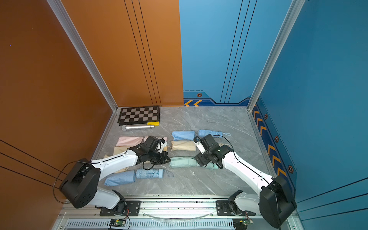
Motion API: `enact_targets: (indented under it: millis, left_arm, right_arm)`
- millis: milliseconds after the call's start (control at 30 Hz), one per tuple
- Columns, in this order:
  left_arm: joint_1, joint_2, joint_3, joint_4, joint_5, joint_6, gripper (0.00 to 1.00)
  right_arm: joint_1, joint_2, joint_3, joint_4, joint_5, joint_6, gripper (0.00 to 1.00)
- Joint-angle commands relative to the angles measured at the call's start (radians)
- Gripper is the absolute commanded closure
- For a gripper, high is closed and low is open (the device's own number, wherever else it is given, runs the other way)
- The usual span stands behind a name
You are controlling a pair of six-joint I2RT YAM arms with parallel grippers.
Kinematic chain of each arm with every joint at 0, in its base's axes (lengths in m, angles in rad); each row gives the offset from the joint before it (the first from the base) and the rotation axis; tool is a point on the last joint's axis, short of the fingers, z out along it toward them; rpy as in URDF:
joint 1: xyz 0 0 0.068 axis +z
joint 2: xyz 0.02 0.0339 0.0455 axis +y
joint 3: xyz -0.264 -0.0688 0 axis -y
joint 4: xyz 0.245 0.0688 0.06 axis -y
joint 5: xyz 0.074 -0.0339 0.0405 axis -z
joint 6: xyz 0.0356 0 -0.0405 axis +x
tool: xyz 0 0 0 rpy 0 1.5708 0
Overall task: Take umbrellas out of sleeves
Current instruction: Take out the umbrella from the umbrella sleeve.
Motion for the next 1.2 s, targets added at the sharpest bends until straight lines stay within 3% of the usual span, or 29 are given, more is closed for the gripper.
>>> enact_targets:
  millis: [0,400,900,1167]
  left_arm:
    - [0.008,0.009,0.016,-0.024,-0.002,0.019,1.00]
    - [0.008,0.018,0.035,-0.021,-0.008,0.024,1.00]
    - [0.009,0.036,0.040,-0.022,0.003,0.028,1.00]
    - [0.014,0.041,0.040,-0.023,0.004,0.032,1.00]
  right_arm:
    - [0.016,0.068,0.067,-0.107,-0.092,-0.220,0.07]
    - [0.026,0.264,0.112,-0.188,-0.072,-0.468,0.17]
    - [0.029,0.367,0.125,-0.162,0.048,-0.546,0.37]
    - [0.046,0.353,0.094,-0.086,0.092,-0.583,0.54]
